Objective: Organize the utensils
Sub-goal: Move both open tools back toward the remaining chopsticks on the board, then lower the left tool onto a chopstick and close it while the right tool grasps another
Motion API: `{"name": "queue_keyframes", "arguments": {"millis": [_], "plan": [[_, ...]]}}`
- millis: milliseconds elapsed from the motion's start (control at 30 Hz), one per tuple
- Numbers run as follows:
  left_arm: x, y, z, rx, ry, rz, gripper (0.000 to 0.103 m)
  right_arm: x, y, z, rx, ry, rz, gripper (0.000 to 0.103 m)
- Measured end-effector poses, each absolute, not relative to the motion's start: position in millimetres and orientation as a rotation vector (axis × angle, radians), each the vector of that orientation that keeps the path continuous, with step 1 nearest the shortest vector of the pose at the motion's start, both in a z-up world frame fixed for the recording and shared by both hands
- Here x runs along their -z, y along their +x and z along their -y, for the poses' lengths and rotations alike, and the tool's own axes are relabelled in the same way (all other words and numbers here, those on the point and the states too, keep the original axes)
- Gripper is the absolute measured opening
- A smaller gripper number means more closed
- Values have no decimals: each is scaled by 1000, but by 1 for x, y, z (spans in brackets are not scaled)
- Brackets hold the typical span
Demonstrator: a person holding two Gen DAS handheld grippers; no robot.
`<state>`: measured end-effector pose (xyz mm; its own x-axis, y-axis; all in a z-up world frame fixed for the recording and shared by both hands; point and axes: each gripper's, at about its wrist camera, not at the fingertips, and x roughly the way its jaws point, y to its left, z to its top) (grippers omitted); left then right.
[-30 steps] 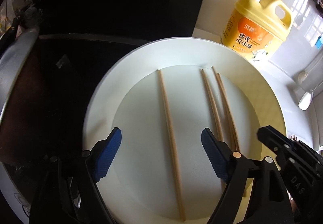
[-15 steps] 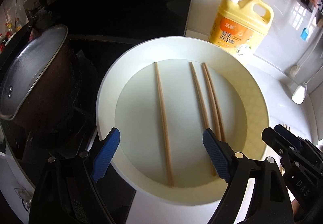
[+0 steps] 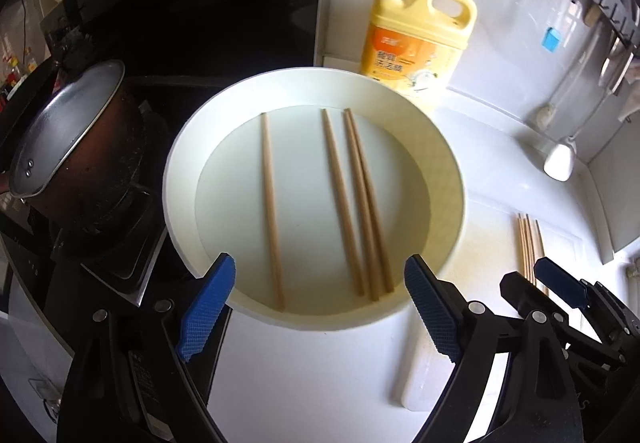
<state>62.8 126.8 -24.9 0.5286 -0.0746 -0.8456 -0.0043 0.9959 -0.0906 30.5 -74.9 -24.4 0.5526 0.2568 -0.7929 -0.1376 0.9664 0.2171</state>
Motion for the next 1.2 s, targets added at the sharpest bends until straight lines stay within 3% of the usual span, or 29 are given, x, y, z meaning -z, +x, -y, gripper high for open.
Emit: {"name": "queue_keyframes", "arguments": {"millis": [233,800,1200], "plan": [[14,39,-96,88,-65,-983,91,21,1,111,-185,166,-943,64],[29,20,12,260,15,-1021,92,46,-54,222,62,226,-952,66],[68,21,52,275,56,-1051,93,95,-47,259,102,217,-996,66]]}}
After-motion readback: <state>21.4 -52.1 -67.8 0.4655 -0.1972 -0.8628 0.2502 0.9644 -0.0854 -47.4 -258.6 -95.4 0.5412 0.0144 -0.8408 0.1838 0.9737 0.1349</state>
